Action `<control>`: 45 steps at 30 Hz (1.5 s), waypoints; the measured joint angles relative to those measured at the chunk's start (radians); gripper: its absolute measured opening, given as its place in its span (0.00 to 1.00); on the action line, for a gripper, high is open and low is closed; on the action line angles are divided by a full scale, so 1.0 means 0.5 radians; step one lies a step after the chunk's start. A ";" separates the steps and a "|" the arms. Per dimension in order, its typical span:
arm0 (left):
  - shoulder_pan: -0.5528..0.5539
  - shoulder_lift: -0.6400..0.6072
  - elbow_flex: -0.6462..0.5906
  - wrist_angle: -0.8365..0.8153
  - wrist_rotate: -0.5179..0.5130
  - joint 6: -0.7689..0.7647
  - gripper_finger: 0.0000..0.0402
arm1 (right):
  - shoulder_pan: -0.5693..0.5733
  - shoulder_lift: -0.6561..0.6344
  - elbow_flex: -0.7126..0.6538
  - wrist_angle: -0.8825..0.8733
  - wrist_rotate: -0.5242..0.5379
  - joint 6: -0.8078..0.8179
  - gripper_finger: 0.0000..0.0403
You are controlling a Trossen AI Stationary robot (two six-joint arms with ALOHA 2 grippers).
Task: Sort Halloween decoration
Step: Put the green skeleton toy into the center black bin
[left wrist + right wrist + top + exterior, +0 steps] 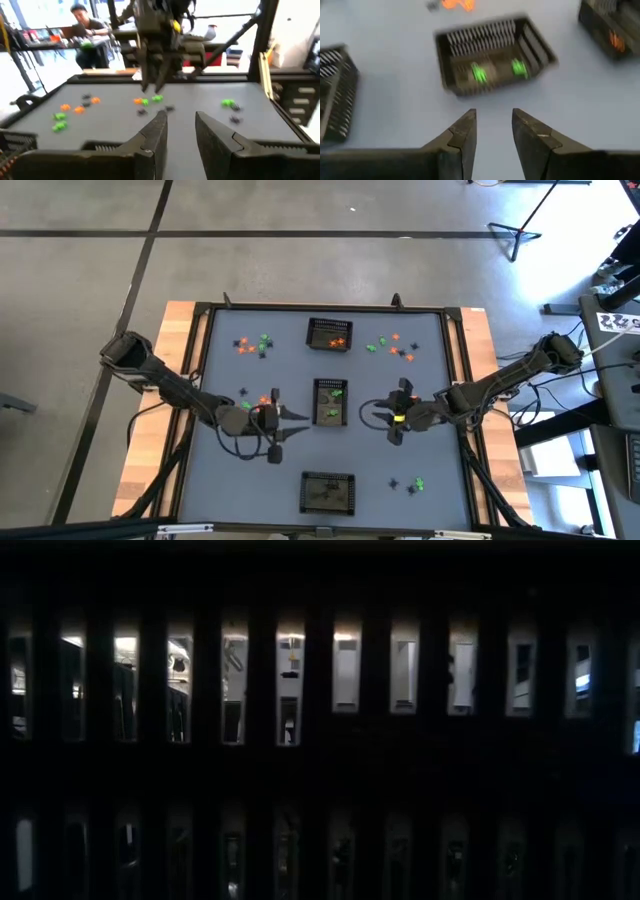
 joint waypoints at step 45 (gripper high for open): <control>0.161 0.001 -0.004 0.023 0.065 0.162 0.23 | 0.002 0.305 -0.150 -1.193 -0.628 1.720 0.30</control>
